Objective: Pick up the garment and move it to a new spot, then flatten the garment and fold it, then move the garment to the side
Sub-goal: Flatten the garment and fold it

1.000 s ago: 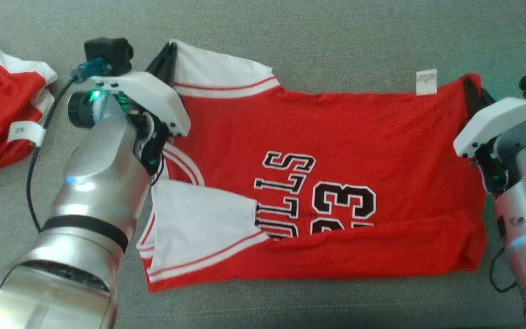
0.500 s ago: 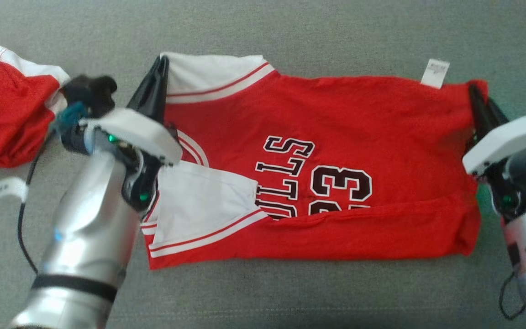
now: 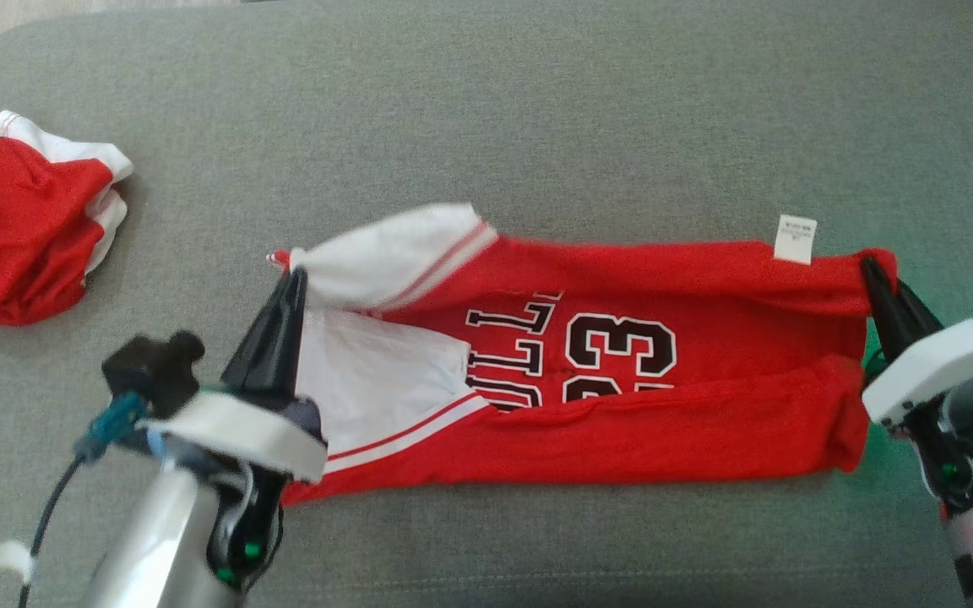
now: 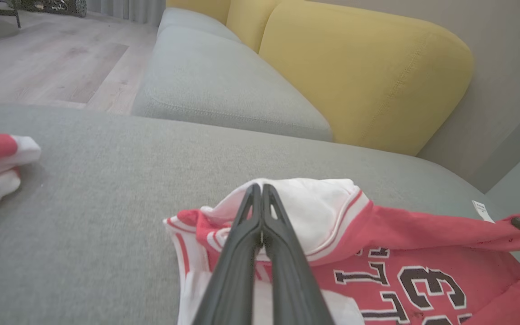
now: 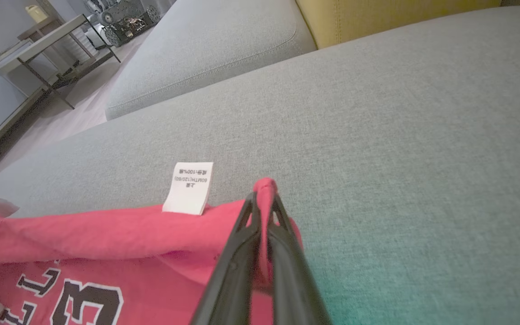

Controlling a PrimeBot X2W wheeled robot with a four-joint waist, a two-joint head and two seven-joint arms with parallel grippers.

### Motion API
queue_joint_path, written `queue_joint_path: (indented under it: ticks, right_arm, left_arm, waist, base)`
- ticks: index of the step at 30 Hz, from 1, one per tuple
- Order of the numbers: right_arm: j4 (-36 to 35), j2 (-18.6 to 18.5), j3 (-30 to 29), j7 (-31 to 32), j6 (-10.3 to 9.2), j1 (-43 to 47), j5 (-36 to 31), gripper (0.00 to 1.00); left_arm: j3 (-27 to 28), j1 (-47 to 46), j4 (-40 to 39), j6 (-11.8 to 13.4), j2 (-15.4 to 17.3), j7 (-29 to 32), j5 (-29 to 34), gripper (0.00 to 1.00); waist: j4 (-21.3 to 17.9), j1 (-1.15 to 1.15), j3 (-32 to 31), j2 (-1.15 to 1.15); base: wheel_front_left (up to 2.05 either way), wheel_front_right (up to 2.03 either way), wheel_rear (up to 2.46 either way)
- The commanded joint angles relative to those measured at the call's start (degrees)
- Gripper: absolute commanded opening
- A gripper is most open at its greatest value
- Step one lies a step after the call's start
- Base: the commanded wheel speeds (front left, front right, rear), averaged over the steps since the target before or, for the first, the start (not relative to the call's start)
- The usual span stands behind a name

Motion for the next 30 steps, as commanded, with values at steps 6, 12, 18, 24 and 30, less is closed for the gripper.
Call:
queue_joint_path:
  ticks: [6,12,18,24,30]
  right_arm:
    - [-4.8,0.9,-2.3,1.2,-0.04,3.6,-3.2,0.0]
    - [-7.9,3.1,-4.5,2.1,-0.04,8.5,-6.1,0.0]
    - [-9.9,5.7,-5.8,3.1,-0.04,12.9,-9.9,1.0]
    - [-11.8,7.4,-6.6,2.8,-0.04,15.4,-12.6,1.0]
    - [-17.3,9.3,-6.8,-0.3,-0.04,17.8,-17.3,1.0]
  left_arm:
    - [2.8,6.4,-9.5,3.2,2.7,3.5,-1.8,0.0]
    - [2.6,11.1,-10.7,4.5,2.7,5.5,-3.4,0.0]
    - [2.8,13.6,-7.7,5.1,2.3,6.8,-5.3,0.45]
    - [3.1,14.1,-5.1,6.4,2.2,6.9,-5.2,1.0]
    - [3.6,14.7,-5.5,10.2,2.2,2.8,-1.8,1.0]
  waist:
    - [0.2,0.0,0.0,0.0]
    - [0.5,0.0,-0.4,0.0]
    - [0.0,0.0,-1.3,0.0]
    - [0.0,0.0,-2.4,0.0]
    - [0.0,0.0,-4.8,0.0]
  base:
    - [0.0,0.0,0.0]
    - [0.0,0.0,0.0]
    - [0.0,0.0,0.0]
    - [0.0,0.0,0.0]
    - [0.0,0.0,0.0]
